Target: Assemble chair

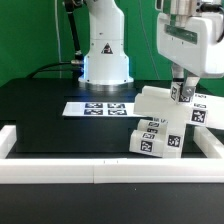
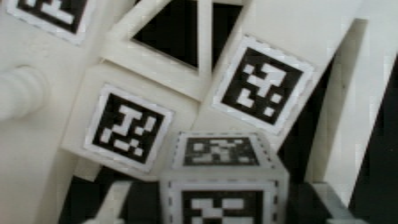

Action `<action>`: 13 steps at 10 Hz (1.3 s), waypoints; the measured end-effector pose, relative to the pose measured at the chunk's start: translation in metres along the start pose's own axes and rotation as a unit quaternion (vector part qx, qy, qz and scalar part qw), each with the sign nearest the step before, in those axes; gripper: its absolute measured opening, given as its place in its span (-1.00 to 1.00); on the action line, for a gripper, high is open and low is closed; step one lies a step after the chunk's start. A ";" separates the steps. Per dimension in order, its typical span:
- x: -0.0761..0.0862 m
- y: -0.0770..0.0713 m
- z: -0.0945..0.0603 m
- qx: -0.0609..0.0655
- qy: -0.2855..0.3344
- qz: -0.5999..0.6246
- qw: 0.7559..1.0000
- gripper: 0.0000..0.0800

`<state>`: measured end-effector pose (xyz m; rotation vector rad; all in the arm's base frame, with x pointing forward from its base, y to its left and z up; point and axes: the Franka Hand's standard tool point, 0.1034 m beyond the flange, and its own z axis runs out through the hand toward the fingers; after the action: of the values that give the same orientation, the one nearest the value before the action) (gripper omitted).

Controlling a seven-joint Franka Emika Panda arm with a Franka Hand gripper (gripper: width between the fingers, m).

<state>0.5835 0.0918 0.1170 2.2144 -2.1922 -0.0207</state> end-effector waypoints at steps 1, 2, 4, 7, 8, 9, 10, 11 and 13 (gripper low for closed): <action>0.000 -0.001 0.000 0.002 -0.001 0.037 0.999 -0.28; 0.000 -0.001 0.000 0.003 -0.002 0.060 0.998 -0.28; 0.000 -0.001 0.000 0.004 -0.002 0.048 0.999 -0.12; 0.000 -0.001 0.000 0.003 0.000 -0.007 1.000 0.52; 0.000 -0.001 0.000 0.003 0.001 -0.075 0.997 0.60; -0.001 -0.001 0.000 0.004 0.001 -0.123 0.992 0.62; -0.001 -0.001 0.000 0.004 0.001 -0.151 0.989 0.62; 0.000 -0.001 0.000 0.004 0.002 -0.212 0.977 0.62; 0.004 -0.002 0.000 0.004 0.002 -0.280 0.960 0.62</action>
Offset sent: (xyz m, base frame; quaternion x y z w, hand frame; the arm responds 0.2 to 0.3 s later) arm 0.0000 0.0000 0.0000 0.0000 0.0000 0.0000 1.0000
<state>0.5855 0.0878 0.1174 2.7466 -1.4875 -0.0183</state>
